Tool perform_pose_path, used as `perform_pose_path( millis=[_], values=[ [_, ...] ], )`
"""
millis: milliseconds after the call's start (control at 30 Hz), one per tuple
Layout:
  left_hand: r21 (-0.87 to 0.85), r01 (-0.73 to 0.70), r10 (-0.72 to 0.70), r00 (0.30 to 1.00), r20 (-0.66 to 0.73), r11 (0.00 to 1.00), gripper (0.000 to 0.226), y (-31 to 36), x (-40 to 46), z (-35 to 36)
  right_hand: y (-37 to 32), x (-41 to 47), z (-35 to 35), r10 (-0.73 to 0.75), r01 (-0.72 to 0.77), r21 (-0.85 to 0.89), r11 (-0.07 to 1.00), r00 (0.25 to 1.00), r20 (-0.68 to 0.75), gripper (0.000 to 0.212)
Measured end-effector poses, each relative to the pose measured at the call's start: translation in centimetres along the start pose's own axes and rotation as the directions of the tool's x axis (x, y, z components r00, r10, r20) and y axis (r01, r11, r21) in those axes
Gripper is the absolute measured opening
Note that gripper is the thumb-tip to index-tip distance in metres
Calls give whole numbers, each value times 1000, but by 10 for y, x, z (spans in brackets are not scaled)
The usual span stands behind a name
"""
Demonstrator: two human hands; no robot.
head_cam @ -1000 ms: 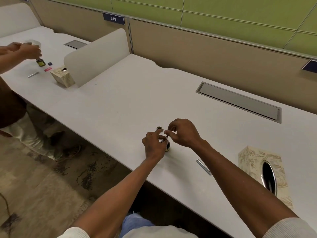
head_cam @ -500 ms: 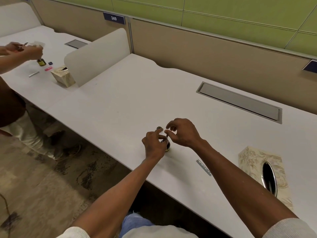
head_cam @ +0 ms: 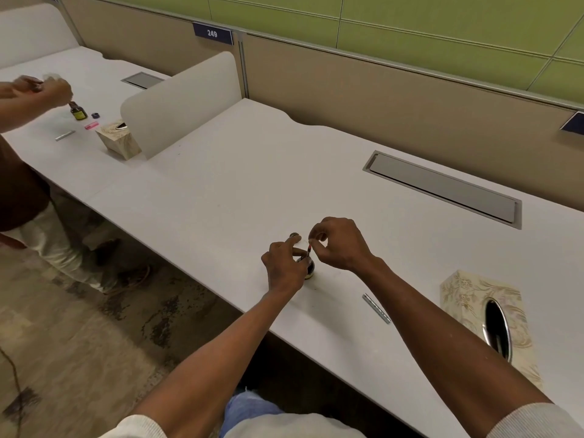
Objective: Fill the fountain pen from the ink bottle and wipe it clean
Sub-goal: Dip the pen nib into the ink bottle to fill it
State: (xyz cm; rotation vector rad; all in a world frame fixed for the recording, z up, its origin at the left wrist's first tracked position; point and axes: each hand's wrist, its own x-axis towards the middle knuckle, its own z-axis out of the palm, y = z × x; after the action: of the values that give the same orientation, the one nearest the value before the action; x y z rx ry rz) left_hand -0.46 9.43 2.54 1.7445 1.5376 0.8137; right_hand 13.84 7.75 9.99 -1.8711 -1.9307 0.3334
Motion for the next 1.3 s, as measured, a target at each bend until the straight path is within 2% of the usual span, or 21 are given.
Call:
perform_pose_path(
  millis=[133,333,467,667,867,1067,1233,1300],
  values=[
    [-8,0,0,1000,-5,1000,51,-1,0,1,1,1,1,3,-3,-33,999,1000,-3,11],
    [-17,-2,2,1000,-13,1000,49,-1,0,0,1,-2,2,6,-6,12,1000,1000,-12,20],
    [-8,-8,7,1000,-17,1000,49,0,-1,-1,1,0,3,-8,8,-3,1000,1000,-2,10],
    [-17,1,-2,1000,-23,1000,48,-1,-1,-1,3,-1,4,9,-8,16,1000,1000,-30,17],
    [-6,26,-26,1000,-7,1000,50,-5,2,2,1,0,4,-1,1,1,1000,1000,-22,8],
    [-6,4,-4,1000,-19,1000,50,-2,0,0,1,-1,5,13,-12,21,1000,1000,-28,19],
    [-3,6,-6,1000,-16,1000,50,-2,0,0,1,0,5,-5,5,2,1000,1000,-11,10],
    [-4,2,-3,1000,-17,1000,50,-1,-1,0,1,1,5,0,0,-7,1000,1000,-16,12]
  ],
)
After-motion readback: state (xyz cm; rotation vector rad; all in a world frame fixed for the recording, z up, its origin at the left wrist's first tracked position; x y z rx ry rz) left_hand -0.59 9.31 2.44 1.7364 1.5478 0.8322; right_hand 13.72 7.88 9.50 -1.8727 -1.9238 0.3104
